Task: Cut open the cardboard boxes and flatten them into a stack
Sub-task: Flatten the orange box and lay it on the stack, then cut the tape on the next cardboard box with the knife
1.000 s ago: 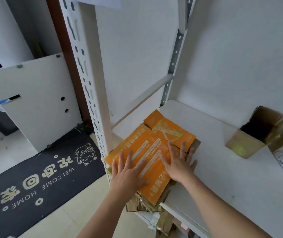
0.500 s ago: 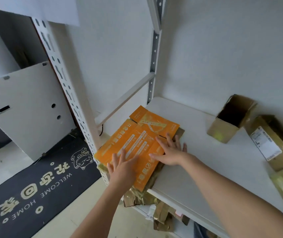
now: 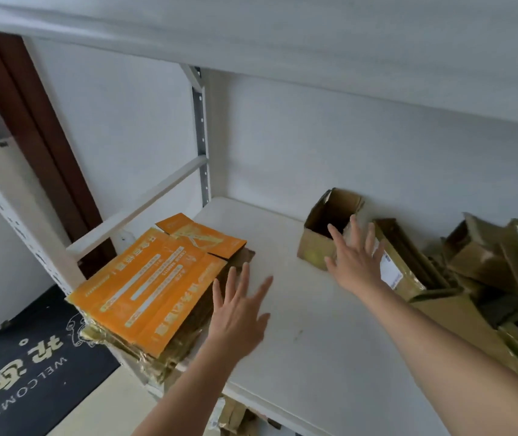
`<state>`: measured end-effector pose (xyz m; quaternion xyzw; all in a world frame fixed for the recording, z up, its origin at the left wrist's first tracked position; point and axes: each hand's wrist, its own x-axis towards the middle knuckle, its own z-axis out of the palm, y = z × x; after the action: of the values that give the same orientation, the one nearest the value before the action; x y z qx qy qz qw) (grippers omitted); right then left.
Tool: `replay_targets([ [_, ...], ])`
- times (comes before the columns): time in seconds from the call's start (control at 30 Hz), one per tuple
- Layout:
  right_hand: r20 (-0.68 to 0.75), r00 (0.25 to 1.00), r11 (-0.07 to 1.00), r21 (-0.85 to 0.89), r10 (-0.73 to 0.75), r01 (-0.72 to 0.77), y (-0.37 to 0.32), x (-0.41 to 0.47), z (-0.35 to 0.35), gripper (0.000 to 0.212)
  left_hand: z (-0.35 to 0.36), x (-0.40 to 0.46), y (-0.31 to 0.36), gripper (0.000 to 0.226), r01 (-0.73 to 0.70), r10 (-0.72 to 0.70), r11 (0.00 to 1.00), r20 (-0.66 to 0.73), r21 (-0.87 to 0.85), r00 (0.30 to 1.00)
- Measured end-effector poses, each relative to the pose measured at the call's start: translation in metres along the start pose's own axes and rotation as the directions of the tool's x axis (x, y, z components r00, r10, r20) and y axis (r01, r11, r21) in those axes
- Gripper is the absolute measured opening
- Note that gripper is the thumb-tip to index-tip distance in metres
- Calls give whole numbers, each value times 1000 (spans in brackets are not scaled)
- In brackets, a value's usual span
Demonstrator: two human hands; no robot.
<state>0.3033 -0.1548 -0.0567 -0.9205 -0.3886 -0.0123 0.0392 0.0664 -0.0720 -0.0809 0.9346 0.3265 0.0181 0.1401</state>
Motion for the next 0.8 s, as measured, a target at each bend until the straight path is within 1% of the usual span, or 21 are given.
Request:
replay_targets([
  [0.1,1,1000,996,-84,-30,30,17,30,-1,66,19,11,22,74,24,-26,999,50,46,998],
  [0.2,67,995,985,-151,-69,79,22,53,5,66,29,20,32,74,47,-52,996,69,77,996],
  [0.27,122,990,982,-164,-77,97,21,61,11,58,30,22,36,75,70,-76,994,72,87,995],
  [0.3,125,988,982,-155,-88,107,20,62,16,48,30,20,37,76,83,-90,992,74,90,993],
  [0.37,69,992,991,-76,-102,107,19,59,26,23,28,12,38,77,109,-117,989,78,99,990],
  [0.4,28,993,994,-14,-112,113,20,54,31,15,28,5,38,77,127,-135,987,79,99,988],
  [0.5,-76,981,958,215,-178,190,20,32,39,17,24,-18,34,78,207,-213,976,89,73,973],
  [0.6,-191,965,831,495,-181,253,24,-16,34,15,15,-38,29,79,292,-289,956,110,-8,951],
  [0.67,-214,964,707,657,-158,262,35,-60,26,14,5,-49,31,79,312,-305,949,108,-54,946],
  [0.73,-168,979,531,822,-118,205,52,-106,18,13,-5,-60,38,84,276,-267,958,113,-77,957],
  [0.77,-106,990,424,895,-96,137,62,-129,14,6,-8,-66,44,89,238,-226,967,122,-90,966],
  [0.8,-13,996,314,949,-89,40,73,-153,8,4,-10,-73,52,94,189,-175,977,133,-100,975],
])
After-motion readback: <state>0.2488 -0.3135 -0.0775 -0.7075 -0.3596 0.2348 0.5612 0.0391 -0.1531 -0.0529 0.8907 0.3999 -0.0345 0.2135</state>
